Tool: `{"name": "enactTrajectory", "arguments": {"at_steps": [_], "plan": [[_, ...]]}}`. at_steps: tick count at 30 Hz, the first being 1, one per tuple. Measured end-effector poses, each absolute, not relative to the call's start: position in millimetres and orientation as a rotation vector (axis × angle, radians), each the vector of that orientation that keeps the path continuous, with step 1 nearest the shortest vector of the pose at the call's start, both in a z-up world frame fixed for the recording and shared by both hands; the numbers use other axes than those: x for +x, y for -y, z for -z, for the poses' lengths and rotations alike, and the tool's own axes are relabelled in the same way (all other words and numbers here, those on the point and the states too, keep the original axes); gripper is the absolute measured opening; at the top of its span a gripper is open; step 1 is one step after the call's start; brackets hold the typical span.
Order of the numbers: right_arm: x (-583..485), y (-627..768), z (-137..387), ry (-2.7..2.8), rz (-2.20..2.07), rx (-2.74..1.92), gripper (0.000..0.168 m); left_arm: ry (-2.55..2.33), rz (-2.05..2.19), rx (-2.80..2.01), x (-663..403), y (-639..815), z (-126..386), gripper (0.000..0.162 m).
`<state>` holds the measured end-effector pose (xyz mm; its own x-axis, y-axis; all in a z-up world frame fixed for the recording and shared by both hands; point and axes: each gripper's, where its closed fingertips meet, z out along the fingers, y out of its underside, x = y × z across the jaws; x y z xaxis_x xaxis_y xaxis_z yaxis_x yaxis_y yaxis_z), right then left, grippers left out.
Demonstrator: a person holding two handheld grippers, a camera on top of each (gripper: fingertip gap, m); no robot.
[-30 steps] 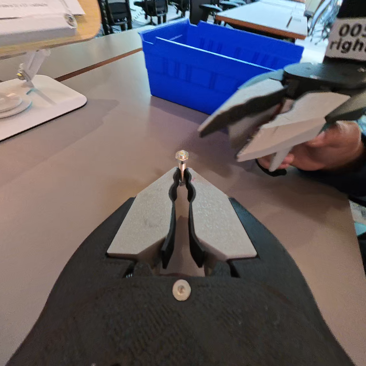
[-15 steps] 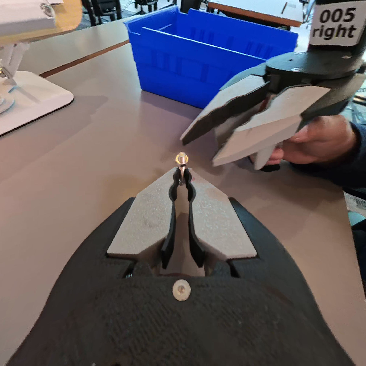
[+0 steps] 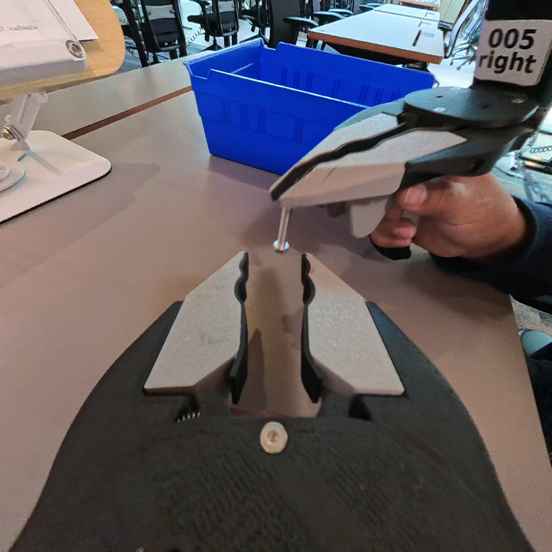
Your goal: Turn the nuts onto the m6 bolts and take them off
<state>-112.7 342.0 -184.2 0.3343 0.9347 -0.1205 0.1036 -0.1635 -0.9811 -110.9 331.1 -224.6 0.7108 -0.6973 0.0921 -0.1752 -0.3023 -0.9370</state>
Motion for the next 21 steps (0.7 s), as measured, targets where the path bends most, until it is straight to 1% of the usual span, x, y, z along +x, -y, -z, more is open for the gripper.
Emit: {"name": "enactTrajectory", "arguments": {"at_steps": [4, 8, 10, 13, 14, 15, 16, 18, 21], "plan": [[-84.7, -332.6, 135.1, 0.926, -0.952, -1.460, 0.004, -0.671, 0.641, -1.848, -113.3, -330.4, 224.2, 0.035], [-18.0, -352.4, 82.8, 0.860, -0.666, -1.408, 0.004, -0.678, 0.601, -1.897, -115.2, -332.4, 232.7, 0.031], [27.4, -385.2, 87.8, 0.811, -0.506, -1.512, 0.004, -0.687, 0.590, -1.900, -114.1, -332.0, 233.7, 0.030], [94.5, -440.9, 141.0, 0.756, -0.216, -1.790, 0.006, -0.698, 0.576, -1.904, -112.7, -331.5, 234.8, 0.030], [105.4, -449.2, 154.2, 0.749, -0.181, -1.840, 0.013, -0.701, 0.575, -1.905, -112.2, -331.5, 235.1, 0.030], [106.3, -449.4, 161.1, 0.753, -0.197, -1.861, 0.024, -0.705, 0.574, -1.907, -111.7, -331.1, 235.5, 0.030], [98.8, -443.2, 161.0, 0.769, -0.246, -1.849, 0.028, -0.708, 0.570, -1.907, -111.4, -331.2, 235.7, 0.030], [74.0, -425.0, 146.5, 0.809, -0.330, -1.752, 0.029, -0.714, 0.555, -1.908, -111.3, -331.2, 236.2, 0.031], [20.9, -385.3, 127.0, 0.912, -0.470, -1.634, 0.031, -0.722, 0.483, -1.919, -112.1, -326.4, 236.5, 0.036]]}}
